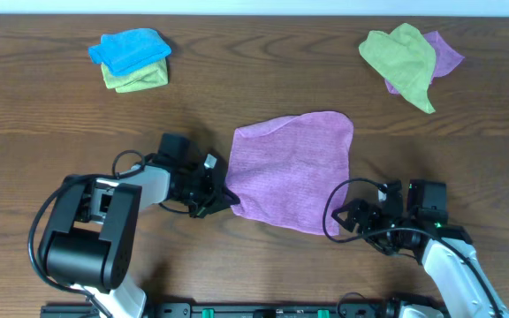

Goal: Fold the cloth
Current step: 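Grasp the near edge with both grippers and fold it away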

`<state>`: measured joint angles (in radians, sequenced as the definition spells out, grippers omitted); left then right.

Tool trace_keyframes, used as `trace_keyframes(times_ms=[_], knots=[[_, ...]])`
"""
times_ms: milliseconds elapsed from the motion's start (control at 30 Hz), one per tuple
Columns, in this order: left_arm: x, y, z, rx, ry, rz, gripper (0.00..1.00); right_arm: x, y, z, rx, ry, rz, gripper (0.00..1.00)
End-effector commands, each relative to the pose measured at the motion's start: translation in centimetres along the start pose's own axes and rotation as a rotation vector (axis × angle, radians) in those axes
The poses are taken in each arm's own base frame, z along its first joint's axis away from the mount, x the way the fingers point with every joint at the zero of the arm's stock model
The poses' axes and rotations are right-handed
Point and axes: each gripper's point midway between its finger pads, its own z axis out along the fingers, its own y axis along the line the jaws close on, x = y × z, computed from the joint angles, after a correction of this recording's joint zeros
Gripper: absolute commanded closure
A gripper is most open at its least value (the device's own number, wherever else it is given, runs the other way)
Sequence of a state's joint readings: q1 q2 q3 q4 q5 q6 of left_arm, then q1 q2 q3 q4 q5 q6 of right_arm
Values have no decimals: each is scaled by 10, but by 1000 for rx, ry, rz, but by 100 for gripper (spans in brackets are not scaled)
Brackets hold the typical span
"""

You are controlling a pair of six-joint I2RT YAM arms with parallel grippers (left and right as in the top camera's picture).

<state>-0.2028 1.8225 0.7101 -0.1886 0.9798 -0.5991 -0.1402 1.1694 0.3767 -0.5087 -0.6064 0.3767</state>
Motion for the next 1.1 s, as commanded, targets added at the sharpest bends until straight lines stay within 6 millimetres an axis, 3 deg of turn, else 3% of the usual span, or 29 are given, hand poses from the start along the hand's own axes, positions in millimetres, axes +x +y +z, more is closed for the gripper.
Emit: trace_keyframes(times_ms=[0, 567, 767, 800, 933, 1067], knots=[[3, 10, -4, -19, 2, 20, 94, 6, -8, 4, 27, 11, 35, 14], [6, 9, -3, -10, 16, 20, 94, 34, -7, 44, 0, 42, 77, 20], [6, 8, -3, -6, 19, 20, 94, 35, -9, 51, 22, 36, 60, 29], [7, 8, -3, -3, 20, 23, 95, 36, -9, 52, 24, 40, 60, 34], [9, 4, -4, 19, 34, 48, 94, 35, -14, 55, 57, 32, 50, 99], [11, -3, -8, 67, 49, 47, 94, 19, 8, 49, -2, -10, 3, 99]])
